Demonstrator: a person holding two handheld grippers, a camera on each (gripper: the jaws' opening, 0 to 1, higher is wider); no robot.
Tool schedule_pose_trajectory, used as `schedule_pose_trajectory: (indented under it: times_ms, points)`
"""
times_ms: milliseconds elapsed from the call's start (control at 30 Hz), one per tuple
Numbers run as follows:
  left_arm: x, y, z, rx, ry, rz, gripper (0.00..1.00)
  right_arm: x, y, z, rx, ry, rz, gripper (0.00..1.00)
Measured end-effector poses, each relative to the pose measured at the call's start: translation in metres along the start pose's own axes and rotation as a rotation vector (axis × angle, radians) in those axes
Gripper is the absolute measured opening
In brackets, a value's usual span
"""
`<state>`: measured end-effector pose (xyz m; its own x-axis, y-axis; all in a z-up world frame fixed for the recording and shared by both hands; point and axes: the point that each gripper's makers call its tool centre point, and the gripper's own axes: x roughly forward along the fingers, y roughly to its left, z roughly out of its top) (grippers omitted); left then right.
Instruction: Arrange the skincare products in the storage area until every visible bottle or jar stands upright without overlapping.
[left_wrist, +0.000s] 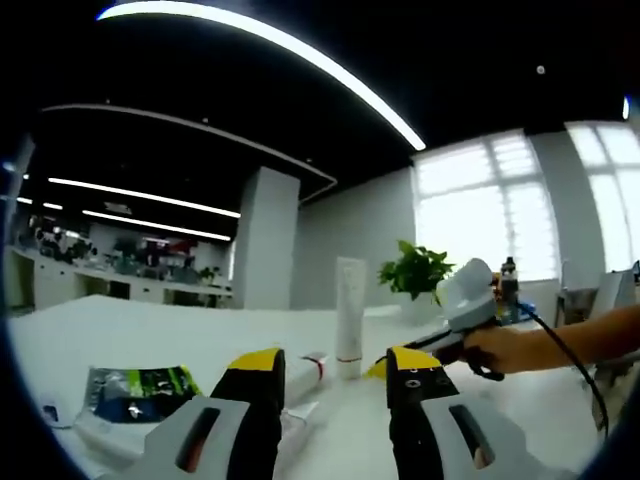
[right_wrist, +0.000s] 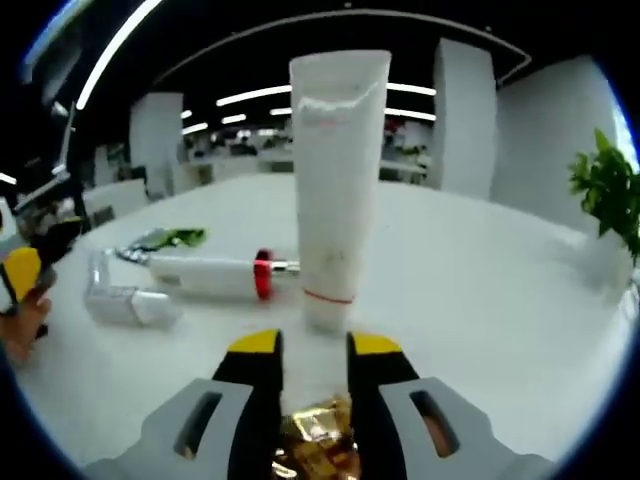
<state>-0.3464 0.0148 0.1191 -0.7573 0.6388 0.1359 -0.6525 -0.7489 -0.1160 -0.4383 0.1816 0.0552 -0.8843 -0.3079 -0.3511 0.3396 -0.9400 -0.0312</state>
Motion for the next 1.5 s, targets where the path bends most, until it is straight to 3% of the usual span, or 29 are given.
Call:
schedule_pose_trajectory:
  times_ms: [100,167,267,433,567,667,700,733,800,900,1133,1500]
  points:
    - [-0.003,0.0,0.009,-0.028,-0.023,-0.004,0.42,-0.016,0.019,0.006,0.016,-0.056,0.069,0.24]
    - [-0.005,-0.002,0.02,-0.038,-0.07,-0.017,0.42,-0.025,0.033,0.008,0.002,-0.072,0.123,0.27]
    - [0.002,0.002,0.029,-0.033,-0.071,-0.026,0.44,-0.041,0.045,0.017,-0.067,-0.115,0.148,0.27]
    - [0.028,0.001,0.032,-0.027,0.074,-0.123,0.5,-0.061,0.049,0.03,-0.127,-0.18,0.142,0.27]
    - [0.054,0.023,0.021,0.068,0.209,-0.074,0.51,-0.073,0.051,0.026,-0.193,-0.191,0.123,0.27]
    - [0.071,0.021,0.004,0.093,0.36,-0.143,0.53,-0.079,0.057,0.015,-0.233,-0.172,0.137,0.28]
    - [0.077,0.022,-0.006,0.095,0.441,-0.149,0.57,-0.081,0.06,0.008,-0.257,-0.16,0.143,0.28]
    - [0.081,0.023,-0.011,0.111,0.474,-0.145,0.65,-0.082,0.062,0.004,-0.271,-0.15,0.15,0.28]
    - [0.094,0.035,-0.023,0.199,0.561,-0.098,0.69,-0.084,0.067,-0.006,-0.282,-0.13,0.165,0.29]
    - [0.111,0.05,-0.035,0.308,0.639,-0.023,0.64,-0.092,0.072,-0.015,-0.289,-0.125,0.187,0.29]
    - [0.139,0.054,-0.058,0.342,0.725,0.008,0.6,-0.104,0.083,-0.024,-0.297,-0.126,0.219,0.29]
    - [0.137,0.044,-0.091,0.285,0.767,-0.016,0.54,-0.118,0.078,-0.019,-0.293,-0.148,0.218,0.27]
